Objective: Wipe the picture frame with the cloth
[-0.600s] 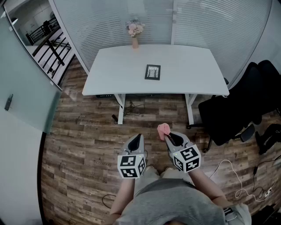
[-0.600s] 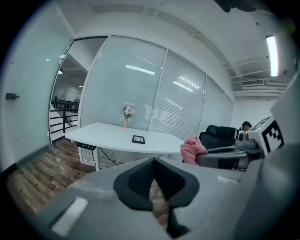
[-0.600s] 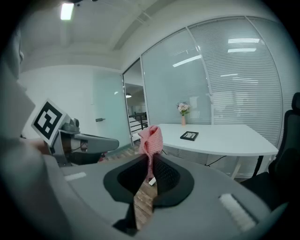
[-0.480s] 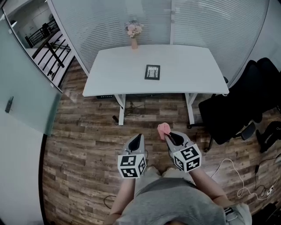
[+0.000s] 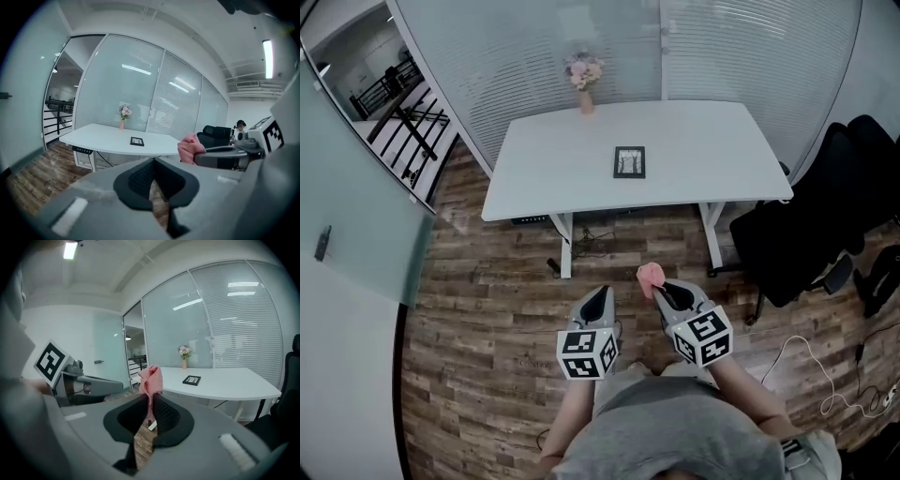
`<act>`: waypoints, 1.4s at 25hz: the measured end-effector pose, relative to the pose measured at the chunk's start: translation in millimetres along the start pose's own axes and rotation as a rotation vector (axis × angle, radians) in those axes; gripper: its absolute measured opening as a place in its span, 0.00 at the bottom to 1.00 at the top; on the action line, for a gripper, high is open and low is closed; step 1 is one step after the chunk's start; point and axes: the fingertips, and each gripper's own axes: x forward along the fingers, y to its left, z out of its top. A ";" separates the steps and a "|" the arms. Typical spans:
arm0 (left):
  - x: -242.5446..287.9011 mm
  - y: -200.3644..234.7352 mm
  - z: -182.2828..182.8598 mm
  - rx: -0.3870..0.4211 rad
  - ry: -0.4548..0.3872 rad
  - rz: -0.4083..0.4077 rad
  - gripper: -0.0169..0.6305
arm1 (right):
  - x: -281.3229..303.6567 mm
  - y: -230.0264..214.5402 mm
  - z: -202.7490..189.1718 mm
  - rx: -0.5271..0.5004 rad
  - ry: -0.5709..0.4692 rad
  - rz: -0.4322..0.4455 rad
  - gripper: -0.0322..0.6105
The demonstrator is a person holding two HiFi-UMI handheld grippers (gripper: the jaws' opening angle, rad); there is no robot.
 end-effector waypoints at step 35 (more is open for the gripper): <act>224.6 107.9 82.4 -0.051 0.038 0.009 0.03 | 207.9 -170.8 94.1 0.031 -0.026 0.007 0.11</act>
